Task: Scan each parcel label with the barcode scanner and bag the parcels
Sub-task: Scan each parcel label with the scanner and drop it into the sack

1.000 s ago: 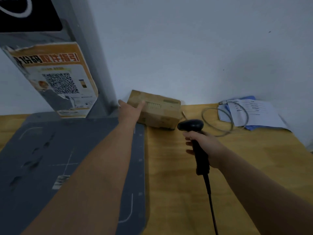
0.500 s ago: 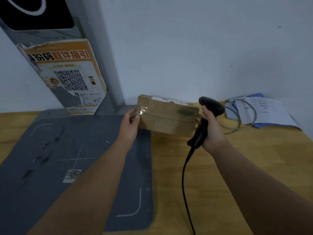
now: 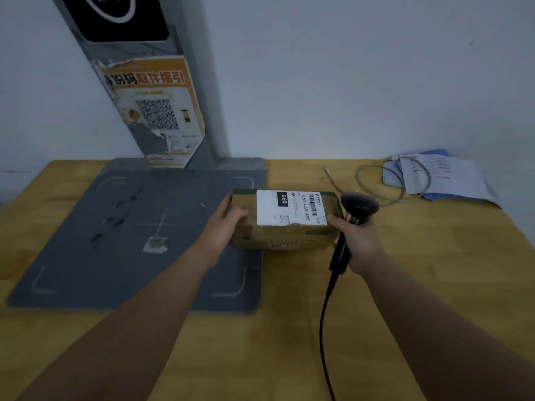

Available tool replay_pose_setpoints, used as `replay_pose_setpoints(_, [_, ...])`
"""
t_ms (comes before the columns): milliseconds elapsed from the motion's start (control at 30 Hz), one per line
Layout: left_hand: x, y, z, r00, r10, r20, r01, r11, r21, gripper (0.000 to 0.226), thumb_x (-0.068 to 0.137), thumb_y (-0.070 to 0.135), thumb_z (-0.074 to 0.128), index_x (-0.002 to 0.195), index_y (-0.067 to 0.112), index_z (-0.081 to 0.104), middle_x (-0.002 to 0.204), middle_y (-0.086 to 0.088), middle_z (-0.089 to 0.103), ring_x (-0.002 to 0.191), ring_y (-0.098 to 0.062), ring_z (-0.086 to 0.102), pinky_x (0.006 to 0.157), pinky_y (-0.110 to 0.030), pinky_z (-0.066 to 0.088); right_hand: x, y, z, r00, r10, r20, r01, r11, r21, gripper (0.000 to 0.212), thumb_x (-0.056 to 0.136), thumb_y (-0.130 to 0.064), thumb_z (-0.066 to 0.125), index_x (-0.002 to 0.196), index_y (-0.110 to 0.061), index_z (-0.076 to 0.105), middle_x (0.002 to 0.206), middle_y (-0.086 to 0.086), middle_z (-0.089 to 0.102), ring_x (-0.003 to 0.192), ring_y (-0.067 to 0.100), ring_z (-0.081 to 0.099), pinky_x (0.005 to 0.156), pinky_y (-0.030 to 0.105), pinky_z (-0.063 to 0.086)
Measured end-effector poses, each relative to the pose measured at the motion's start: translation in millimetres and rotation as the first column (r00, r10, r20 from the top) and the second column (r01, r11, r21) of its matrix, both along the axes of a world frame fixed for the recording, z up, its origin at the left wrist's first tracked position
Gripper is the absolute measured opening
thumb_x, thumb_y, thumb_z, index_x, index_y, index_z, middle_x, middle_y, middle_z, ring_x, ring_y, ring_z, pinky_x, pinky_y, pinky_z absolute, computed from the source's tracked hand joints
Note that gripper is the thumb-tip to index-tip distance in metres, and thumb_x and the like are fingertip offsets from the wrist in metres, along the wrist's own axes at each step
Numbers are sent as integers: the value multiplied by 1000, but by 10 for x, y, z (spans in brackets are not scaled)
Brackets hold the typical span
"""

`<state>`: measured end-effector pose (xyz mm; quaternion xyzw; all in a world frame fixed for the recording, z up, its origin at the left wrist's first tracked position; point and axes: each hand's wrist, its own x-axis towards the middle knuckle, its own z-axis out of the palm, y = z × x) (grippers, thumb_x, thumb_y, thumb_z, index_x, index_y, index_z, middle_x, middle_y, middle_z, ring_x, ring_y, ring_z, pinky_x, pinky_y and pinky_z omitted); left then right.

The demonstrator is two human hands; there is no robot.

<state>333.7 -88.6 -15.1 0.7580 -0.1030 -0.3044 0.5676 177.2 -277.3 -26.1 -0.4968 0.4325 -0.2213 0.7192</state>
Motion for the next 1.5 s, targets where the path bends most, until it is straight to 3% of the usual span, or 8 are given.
replay_pose_setpoints(133, [-692, 537, 32, 988, -115, -102, 130, 980, 152, 73, 85, 69, 50, 147, 46, 19, 142, 9, 43, 120, -19, 54, 103, -41, 45, -590, 307, 67, 998, 58, 25, -61, 990, 124, 45, 86, -1, 68, 122, -18, 48, 109, 12, 66, 98, 31, 66, 87, 54, 54])
replay_pose_setpoints(300, [-1655, 1064, 160, 967, -218, -130, 248, 925, 289, 56, 82, 53, 68, 125, 24, 46, 121, 1, 57, 102, -18, 60, 86, -36, 53, -1364, 707, 246, 991, 100, 84, -107, 991, 82, 33, 83, 8, 64, 109, -8, 54, 102, 13, 64, 92, 28, 66, 90, 58, 52])
replay_pose_setpoints(533, [-2630, 1476, 203, 915, -360, -180, 395, 891, 223, 95, 80, 39, 75, 152, 27, 14, 136, 0, 51, 115, -19, 55, 96, -36, 46, -2010, 1219, 518, 963, 260, 77, -255, 965, -68, 24, 83, 12, 61, 81, -12, 60, 87, 5, 65, 92, 28, 59, 90, 46, 49])
replay_pose_setpoints(633, [-2814, 1569, 230, 935, -278, -219, 287, 958, 9, 102, 83, 31, 72, 152, 39, -2, 131, -2, 59, 107, -21, 65, 94, -37, 50, -2082, 1511, 611, 926, 373, 61, -361, 921, -147, 23, 82, 11, 62, 79, -11, 61, 88, 5, 65, 87, 22, 60, 83, 38, 49])
replay_pose_setpoints(800, [-3002, 1843, 236, 962, -126, -242, 93, 986, -141, 89, 75, 16, 70, 145, 41, 22, 112, -10, 68, 97, -27, 68, 79, -38, 55, -2172, 2047, 558, 852, 521, -42, -513, 817, -264, 25, 80, 10, 64, 104, 2, 64, 92, 7, 66, 80, 16, 62, 71, 25, 50])
replay_pose_setpoints(1067, [-3017, 2385, 320, 962, -273, -27, 274, 957, 93, 86, 79, 10, 78, 136, 30, 16, 117, -4, 59, 101, -12, 63, 72, -22, 55, -2108, 2645, 475, 832, 550, -76, -546, 784, -296, 36, 78, 9, 64, 109, -6, 55, 81, 9, 64, 60, 10, 66, 52, 22, 50])
replay_pose_setpoints(1233, [-3179, 2640, 63, 982, -105, 155, 72, 977, 201, 80, 81, 13, 77, 141, 13, 23, 132, -2, 40, 95, -2, 50, 59, -7, 47, -2121, 2937, 494, 862, 455, -225, -507, 748, -429, 17, 82, -7, 69, 79, -14, 54, 68, 0, 56, 58, 10, 55, 57, 24, 44])
replay_pose_setpoints(1500, [-3276, 2778, -42, 992, -42, 119, 36, 998, 58, 94, 74, 36, 81, 147, 19, 25, 144, -2, 26, 129, -20, 39, 84, -13, 44, -2782, 3248, 759, 733, 435, -523, -653, 666, -361, 23, 89, -28, 65, 81, -7, 64, 62, 8, 66, 49, 19, 66, 55, 35, 57])
